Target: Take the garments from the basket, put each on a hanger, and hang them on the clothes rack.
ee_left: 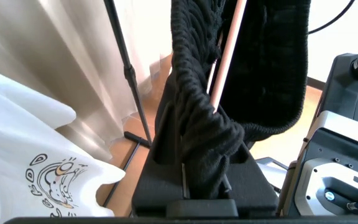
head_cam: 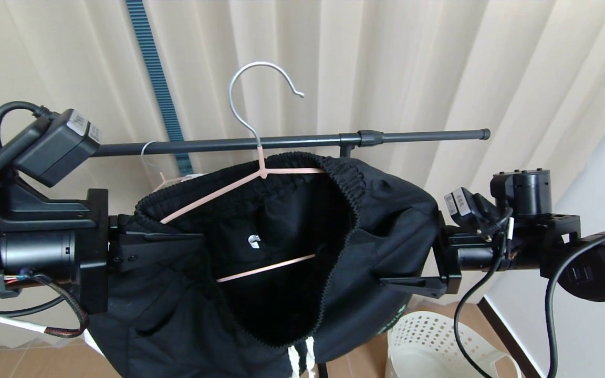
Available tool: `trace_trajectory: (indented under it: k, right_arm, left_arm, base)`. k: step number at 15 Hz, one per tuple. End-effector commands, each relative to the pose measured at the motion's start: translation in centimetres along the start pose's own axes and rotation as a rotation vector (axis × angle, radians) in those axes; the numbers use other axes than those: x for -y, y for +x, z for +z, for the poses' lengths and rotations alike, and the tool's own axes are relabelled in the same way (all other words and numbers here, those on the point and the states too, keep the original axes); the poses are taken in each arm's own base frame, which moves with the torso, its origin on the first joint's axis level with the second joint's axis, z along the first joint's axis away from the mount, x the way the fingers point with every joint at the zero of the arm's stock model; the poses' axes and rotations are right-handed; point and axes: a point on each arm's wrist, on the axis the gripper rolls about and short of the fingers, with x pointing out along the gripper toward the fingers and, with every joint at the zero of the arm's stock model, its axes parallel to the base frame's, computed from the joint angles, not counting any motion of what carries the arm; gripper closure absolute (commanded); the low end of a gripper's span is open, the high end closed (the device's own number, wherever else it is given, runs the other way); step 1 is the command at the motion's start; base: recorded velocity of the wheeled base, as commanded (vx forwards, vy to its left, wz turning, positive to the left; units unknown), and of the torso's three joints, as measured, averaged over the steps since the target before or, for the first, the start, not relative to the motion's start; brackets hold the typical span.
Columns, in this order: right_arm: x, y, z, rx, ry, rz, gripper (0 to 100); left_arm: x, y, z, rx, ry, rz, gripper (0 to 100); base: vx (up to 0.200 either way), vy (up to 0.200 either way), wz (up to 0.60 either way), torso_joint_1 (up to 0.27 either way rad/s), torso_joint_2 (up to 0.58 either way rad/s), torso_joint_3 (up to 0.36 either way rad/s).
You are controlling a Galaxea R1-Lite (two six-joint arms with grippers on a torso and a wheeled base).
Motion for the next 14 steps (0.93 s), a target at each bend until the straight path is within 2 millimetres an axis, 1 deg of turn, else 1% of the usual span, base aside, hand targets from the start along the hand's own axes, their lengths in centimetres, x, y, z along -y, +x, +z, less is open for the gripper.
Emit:
trace_trajectory:
  k: [1, 5, 6, 9, 10, 14]
  right_arm:
    - [0.4, 0.5, -1.0, -0.014, 0.025, 0.008, 0]
    - [0.8, 0.9, -1.4, -0.020, 0.032, 0.007, 0]
    - [0.8, 0.9, -1.5, -0.020, 0.032, 0.007, 100]
    - [1.1, 0.9, -1.3, -0.021, 0.027, -0.003, 100]
    - [1.7, 0.5, -1.5, -0.023, 0.030, -0.023, 100]
    - [3.2, 0.0, -2.4, -0.027, 0.044, -0.055, 100]
  left_arm:
    - [0.2, -0.6, 0.0, 0.009, -0.004, 0.014, 100]
    - [0.4, -0.9, -0.1, 0.014, -0.014, 0.017, 100]
    - [0.4, -0.9, -0.1, 0.013, -0.015, 0.014, 100]
    - [0.4, -0.9, -0.2, 0.010, -0.017, 0.016, 100]
    - [0.5, -1.0, -0.3, 0.010, -0.019, 0.017, 100]
    - [0.0, -1.6, -0.8, 0.005, -0.036, 0.059, 100]
  base:
    - [0.000, 0.000, 0.00, 0.000, 0.00, 0.000]
    - [0.000, 0.000, 0.00, 0.000, 0.00, 0.000]
    - [0.000, 0.000, 0.00, 0.000, 0.00, 0.000]
    - [0.000, 0.000, 0.00, 0.000, 0.00, 0.000]
    - [0.000, 0.000, 0.00, 0.000, 0.00, 0.000]
    - [0.000, 0.000, 0.00, 0.000, 0.00, 0.000]
